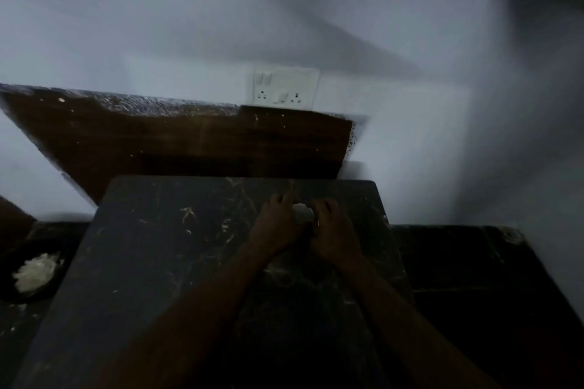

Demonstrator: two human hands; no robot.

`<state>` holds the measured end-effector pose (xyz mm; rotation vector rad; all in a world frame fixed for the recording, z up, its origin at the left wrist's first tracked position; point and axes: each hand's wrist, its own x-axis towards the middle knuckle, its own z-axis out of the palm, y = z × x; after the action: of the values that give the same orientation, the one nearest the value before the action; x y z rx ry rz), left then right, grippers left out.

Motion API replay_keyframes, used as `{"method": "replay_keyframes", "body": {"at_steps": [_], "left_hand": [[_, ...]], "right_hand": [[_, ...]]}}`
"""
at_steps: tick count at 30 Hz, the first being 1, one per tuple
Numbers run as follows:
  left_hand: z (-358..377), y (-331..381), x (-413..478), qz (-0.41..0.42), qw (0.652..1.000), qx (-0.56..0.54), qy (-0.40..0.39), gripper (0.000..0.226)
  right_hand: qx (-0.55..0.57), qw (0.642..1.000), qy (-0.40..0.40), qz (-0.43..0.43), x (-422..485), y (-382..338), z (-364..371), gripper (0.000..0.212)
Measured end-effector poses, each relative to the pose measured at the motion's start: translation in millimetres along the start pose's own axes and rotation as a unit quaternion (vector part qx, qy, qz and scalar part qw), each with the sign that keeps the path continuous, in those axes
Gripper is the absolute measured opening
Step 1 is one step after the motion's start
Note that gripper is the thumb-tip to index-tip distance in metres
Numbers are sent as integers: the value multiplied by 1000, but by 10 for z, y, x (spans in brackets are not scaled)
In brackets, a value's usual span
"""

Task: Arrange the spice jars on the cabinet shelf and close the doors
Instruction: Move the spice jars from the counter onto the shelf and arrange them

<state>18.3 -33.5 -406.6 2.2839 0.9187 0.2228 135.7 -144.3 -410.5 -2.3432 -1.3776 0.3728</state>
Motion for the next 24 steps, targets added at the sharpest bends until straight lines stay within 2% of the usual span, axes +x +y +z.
{"method": "replay_keyframes", "body": {"at_steps": [3,6,9,14,17,20,24], "left_hand": [[370,-103,53,-49,998,9,-29,88],[583,-179,153,-69,995,62,-37,99],[719,-243,350,-75,992,87,-48,107],[943,-424,616,-62,988,108,-91,114],[1040,-501,644,-61,990,114,-52,102],[988,-538,570,-54,993,104,-1,84],[719,-490,325,-62,994,69,56,86]], "right_hand": [[-13,1000,-7,-19,-129,237,179,62],[42,998,-35,7,-125,323,297,74],[121,988,-80,50,-20,324,416,94],[140,985,-78,66,92,390,659,108],[145,983,-85,78,81,423,730,114],[144,983,-78,78,47,406,724,108],[155,982,-82,70,42,296,577,109]]}}
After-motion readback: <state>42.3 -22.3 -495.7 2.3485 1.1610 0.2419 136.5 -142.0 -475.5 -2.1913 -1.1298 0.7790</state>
